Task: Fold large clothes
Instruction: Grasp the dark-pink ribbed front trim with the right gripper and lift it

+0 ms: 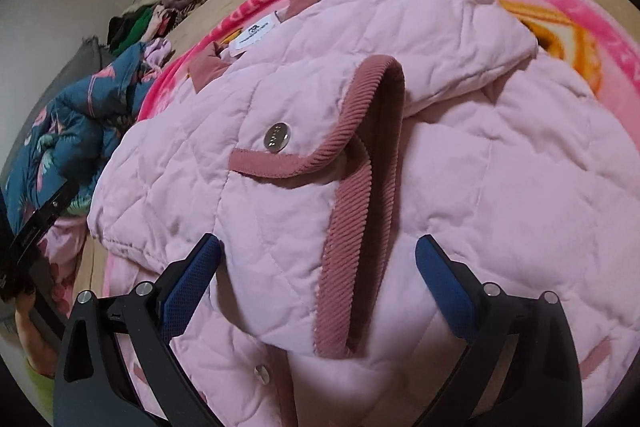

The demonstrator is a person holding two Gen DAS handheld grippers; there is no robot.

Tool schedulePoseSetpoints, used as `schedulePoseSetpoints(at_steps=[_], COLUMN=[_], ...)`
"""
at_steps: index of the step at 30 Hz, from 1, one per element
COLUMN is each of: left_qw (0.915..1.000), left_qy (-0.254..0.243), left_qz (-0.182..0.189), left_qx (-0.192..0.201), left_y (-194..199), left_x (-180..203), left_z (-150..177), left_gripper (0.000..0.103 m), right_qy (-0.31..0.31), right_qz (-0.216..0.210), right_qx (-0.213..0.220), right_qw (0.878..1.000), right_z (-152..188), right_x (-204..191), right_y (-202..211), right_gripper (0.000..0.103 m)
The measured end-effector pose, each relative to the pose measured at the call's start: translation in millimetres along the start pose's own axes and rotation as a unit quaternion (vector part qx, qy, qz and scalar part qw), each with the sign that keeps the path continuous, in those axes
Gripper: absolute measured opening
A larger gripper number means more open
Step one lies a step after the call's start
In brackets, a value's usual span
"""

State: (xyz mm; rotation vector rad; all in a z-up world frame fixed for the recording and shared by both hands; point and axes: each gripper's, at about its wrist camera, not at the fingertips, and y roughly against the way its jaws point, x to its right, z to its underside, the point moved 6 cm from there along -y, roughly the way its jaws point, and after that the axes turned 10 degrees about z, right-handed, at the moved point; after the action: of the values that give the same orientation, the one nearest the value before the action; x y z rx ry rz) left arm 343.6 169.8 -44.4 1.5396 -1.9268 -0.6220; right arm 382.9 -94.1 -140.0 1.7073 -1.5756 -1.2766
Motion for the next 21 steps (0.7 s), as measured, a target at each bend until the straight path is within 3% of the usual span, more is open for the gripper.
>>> schedulePoseSetpoints(at_steps=[3,4,9,10,16,21], left_qw=[0.9999,0.9999,0.9999,0.9999,0.9997,0.9991], left_qy=[0.004,0.005,0.005,0.005,0.020,0.035], left_qz=[-0.010,-0.013,-0.015,-0.015,-0.013,-0.011], left_qx=[0.001,0.001,0.002,0.002,0.010,0.021], left_y=[-1,-1,-3,-3,-2,1], left_x=[-6,-7,-6,-7,-12,-19], left_z=[-1,-1,-2,-2,-4,-7], left_gripper=[0.094,0.094,0.094,0.094,0.094,0.094], right_qy=[0.005,0.009,0.045,0.062,0.157,0.231], right_qz=[-0.015,-0.016,-0.036,-0.038,-0.034,-0.017], right_qx=[0.001,0.001,0.009,0.017,0.089,0.163], right_qw=[1.000,1.000,0.998,0.997,0.983,0.959], right_z=[-1,0,1,1,-6,-41], right_x=[-3,-5,-17,-24,-57,-82], right_y=[-1,-1,3,6,45,90], right_gripper=[0.069,0.067,0.025,0.022,0.016,0.016])
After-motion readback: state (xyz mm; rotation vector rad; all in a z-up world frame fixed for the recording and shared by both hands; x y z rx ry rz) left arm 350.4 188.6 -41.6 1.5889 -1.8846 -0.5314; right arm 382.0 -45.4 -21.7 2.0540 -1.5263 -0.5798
